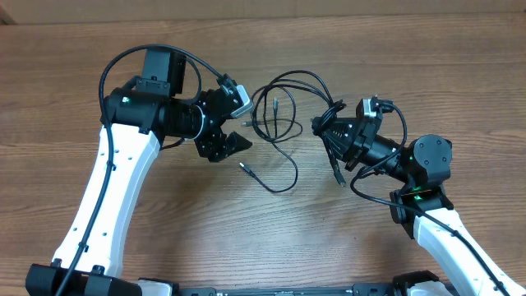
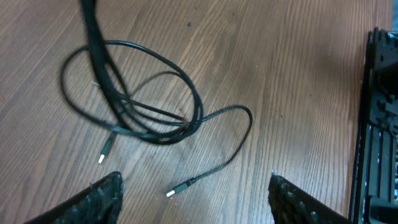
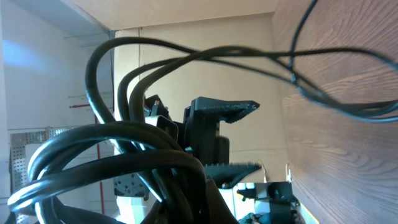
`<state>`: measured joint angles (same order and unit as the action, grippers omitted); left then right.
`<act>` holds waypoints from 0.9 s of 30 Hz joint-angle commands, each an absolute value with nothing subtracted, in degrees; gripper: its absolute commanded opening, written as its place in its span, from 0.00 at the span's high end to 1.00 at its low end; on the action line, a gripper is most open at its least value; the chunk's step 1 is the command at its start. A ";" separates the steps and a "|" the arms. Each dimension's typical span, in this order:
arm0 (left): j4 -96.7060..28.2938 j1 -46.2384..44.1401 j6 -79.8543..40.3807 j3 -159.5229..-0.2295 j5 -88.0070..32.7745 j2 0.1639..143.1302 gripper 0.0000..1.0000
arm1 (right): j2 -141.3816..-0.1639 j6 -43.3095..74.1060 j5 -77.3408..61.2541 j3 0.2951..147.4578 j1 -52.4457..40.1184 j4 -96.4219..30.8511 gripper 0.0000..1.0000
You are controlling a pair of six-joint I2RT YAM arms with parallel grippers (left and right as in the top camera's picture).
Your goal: Untangle cables
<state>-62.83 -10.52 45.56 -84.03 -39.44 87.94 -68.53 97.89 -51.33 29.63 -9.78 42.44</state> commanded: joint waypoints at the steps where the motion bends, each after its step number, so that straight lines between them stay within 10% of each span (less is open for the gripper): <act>1: -61.71 -10.90 39.90 -84.90 -40.45 87.11 0.50 | -68.27 98.94 -52.38 30.39 -9.61 43.27 0.96; 3: -60.73 -10.90 31.35 -84.90 -40.45 87.09 0.90 | -68.27 96.79 -52.38 30.39 -9.61 43.24 0.96; 5: -59.96 -10.90 24.60 -84.90 -40.47 87.09 0.96 | -68.27 95.44 -52.47 30.39 -9.63 43.24 0.96; 11: -58.39 -10.90 6.26 -84.90 -38.76 87.11 0.96 | -68.27 90.11 -53.32 30.39 -9.63 48.23 0.96; 17: -54.30 -10.92 -12.03 -84.90 -37.06 87.11 0.72 | -68.27 85.45 -54.81 30.39 -9.61 54.48 0.96; 27: -51.83 -10.92 -17.93 -84.90 -37.06 87.11 0.63 | -68.27 83.88 -56.71 30.39 -9.63 54.65 0.96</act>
<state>-52.51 -10.52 -13.21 -84.05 -37.34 87.94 -68.53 85.19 -56.12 29.63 -9.78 53.95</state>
